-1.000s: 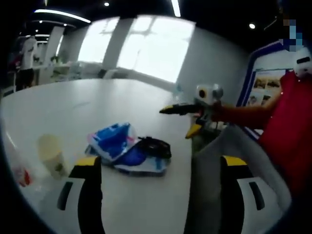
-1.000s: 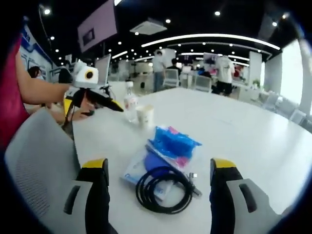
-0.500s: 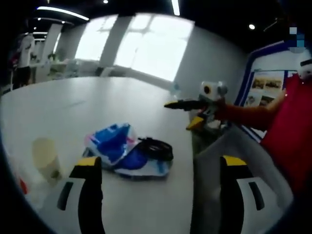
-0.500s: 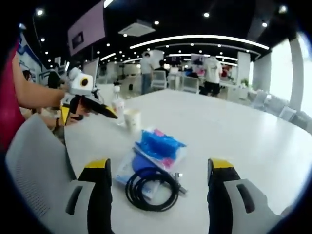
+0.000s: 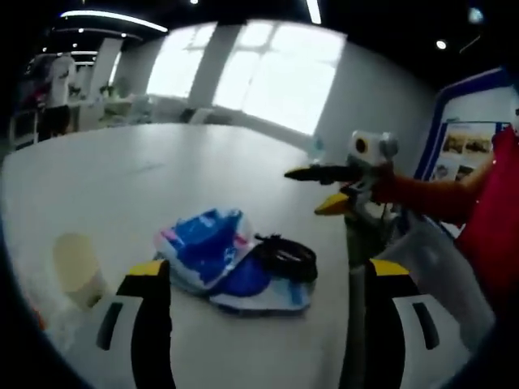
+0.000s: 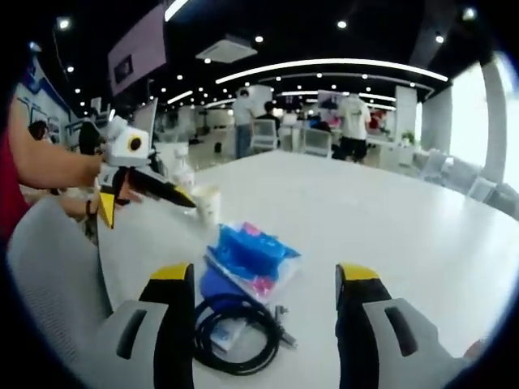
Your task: Arrange the tabletop items into an orderly group along one side of the table until the central work area is clear of visible clutter.
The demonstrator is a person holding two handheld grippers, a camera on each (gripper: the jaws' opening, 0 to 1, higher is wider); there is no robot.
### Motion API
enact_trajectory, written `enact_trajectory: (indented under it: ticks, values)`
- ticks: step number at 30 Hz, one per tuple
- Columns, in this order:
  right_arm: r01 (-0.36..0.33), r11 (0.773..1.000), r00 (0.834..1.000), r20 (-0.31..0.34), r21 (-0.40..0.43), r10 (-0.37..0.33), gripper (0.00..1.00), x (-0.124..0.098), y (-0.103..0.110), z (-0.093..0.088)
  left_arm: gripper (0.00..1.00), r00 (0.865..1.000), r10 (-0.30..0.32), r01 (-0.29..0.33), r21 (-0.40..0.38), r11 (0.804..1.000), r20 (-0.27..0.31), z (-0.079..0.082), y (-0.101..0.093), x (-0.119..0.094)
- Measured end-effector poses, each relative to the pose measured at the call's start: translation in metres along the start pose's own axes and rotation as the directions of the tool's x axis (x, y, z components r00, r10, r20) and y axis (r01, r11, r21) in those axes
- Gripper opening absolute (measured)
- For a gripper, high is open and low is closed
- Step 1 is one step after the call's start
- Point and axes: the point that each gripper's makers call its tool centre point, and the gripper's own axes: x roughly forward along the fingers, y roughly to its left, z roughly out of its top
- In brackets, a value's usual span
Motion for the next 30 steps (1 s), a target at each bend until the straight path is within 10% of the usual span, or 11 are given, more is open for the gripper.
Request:
enact_trajectory:
  ticks: [30]
  values:
    - [-0.025, 0.997, 0.995, -0.097, 0.070, 0.031, 0.45, 0.060, -0.014, -0.039, 0.72, 0.992, 0.125, -0.126, -0.106, 0.986, -0.013, -0.016, 0.062, 0.042]
